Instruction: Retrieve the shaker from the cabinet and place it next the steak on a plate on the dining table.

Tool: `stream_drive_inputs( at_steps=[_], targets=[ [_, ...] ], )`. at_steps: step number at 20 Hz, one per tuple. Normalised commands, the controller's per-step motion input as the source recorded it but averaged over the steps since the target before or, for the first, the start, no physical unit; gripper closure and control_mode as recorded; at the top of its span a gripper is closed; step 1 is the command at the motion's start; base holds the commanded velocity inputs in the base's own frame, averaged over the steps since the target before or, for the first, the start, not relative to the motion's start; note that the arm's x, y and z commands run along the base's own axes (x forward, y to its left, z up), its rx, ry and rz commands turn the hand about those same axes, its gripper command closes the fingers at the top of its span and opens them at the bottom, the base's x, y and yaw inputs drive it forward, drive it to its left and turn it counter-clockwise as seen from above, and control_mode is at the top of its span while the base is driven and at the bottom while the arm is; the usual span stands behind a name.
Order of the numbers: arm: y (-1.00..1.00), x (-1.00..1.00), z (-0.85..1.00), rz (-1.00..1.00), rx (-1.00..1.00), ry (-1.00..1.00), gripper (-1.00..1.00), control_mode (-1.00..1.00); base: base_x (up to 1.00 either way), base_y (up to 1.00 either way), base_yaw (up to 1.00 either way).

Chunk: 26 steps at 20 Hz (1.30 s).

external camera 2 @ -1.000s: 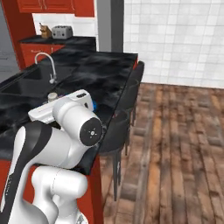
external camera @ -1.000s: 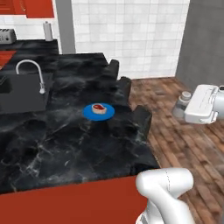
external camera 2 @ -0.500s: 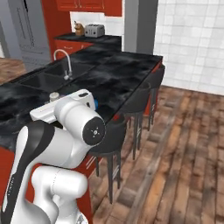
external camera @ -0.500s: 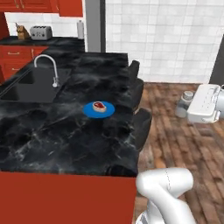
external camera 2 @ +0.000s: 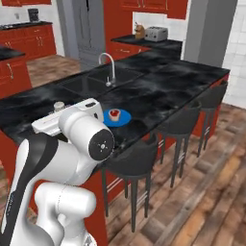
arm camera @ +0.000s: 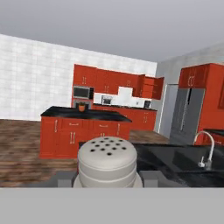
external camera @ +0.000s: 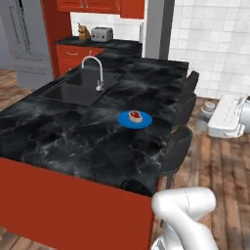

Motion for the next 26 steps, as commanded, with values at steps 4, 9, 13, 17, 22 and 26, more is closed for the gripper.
stream_drive_inputs(
  at_steps=[4,9,13,17,22,26],
  targets=[
    [0.0,0.0,0.0,0.0,0.0,0.0,1.0,1.0,1.0,-0.81,0.49],
    [0.0,0.0,0.0,0.0,0.0,0.0,1.0,1.0,1.0,-0.85,0.49],
    [0.0,0.0,0.0,0.0,0.0,0.0,1.0,1.0,0.99,-0.95,0.47],
    [0.0,0.0,0.0,0.0,0.0,0.0,1.0,1.0,0.99,-1.0,0.45],
    [0.0,0.0,0.0,0.0,0.0,0.0,1.0,1.0,0.97,-1.0,0.45],
    [0.0,0.0,0.0,0.0,0.0,0.0,1.0,1.0,0.94,-1.0,0.44]
  ],
)
